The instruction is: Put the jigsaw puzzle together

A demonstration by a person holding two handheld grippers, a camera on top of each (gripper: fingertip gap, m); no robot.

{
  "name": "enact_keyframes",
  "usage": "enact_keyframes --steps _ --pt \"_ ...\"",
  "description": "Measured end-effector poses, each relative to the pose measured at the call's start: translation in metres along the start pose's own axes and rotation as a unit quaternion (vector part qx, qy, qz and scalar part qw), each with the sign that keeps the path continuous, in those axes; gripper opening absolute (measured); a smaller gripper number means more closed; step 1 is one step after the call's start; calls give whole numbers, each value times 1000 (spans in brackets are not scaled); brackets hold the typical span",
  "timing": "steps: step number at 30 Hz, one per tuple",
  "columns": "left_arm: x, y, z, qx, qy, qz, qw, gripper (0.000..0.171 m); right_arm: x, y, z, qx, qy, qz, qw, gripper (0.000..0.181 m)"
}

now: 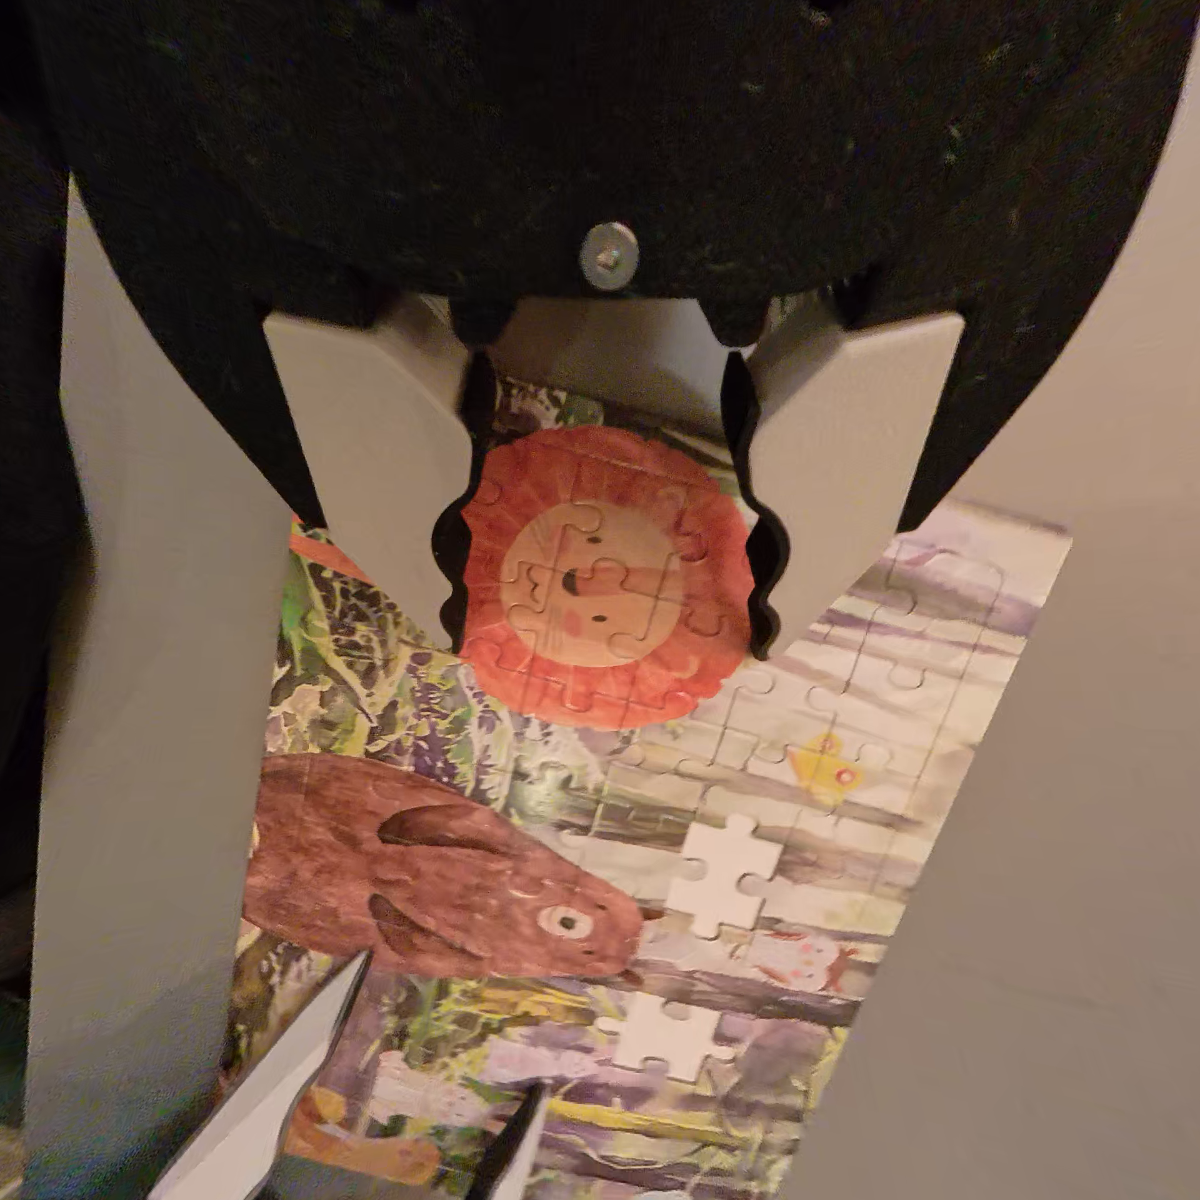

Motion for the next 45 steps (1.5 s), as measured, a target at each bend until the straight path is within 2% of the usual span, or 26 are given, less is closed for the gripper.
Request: enact_keyframes --steps 3,5,9,12,14,17,19,20,22,24,26,28,34,39,45 --pt "3 -3 -10 -11 -21 2 1000 86 23 -19 16 37 44 -3 998 71" --pt "0 -5 -14 -14 -25 6 1000 86 26 -28 20 65 48 13 997 66" --pt "-17 -7 -14 10 -38 56 998 85 11 -30 21 80 39 55 994 49" --pt "-26 -7 -20 -14 -33 66 997 80 5 -30 38 142 19 41 989 40" --pt "-33 -11 -26 -24 -35 81 996 75 -3 -40 55 174 18 62 983 40" --pt "-47 -18 -28 -5 -54 117 992 73 -14 -60 89 157 64 158 973 53" --pt "-55 -18 -25 -7 -45 131 990 71 -12 -69 124 148 119 195 962 57" --pt "-58 -17 -25 -17 -39 131 990 69 -11 -72 142 160 140 199 957 57" --pt "-62 -15 -26 -25 -33 128 991 65 -8 -76 181 231 158 190 941 53" --pt "-68 -16 -24 -6 -36 128 991 62 0 -71 217 289 180 167 925 48" --pt "-71 -18 -25 -10 -37 146 989 59 9 -55 245 295 231 141 916 50" --pt "-70 -18 -31 -28 -42 160 986 54 12 -37 262 265 272 137 915 52" --pt "-47 -23 -48 -10 -83 179 980 45 12 -20 273 234 278 108 925 56" --pt "-45 -31 -57 -27 -103 209 972 42 14 -15 270 225 283 87 928 53" --pt "-44 -30 -59 -58 -98 198 973 40 16 -7 269 212 285 59 933 50"
Point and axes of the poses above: each gripper's, where its closed fingertips meet, y out along the fingers, x out of its underside, z = x × y across the jaws, the point moved 6 cm from there along -y, back along the fingers, and after that the axes turned 8 degrees about -z, right-handed, at the moved point
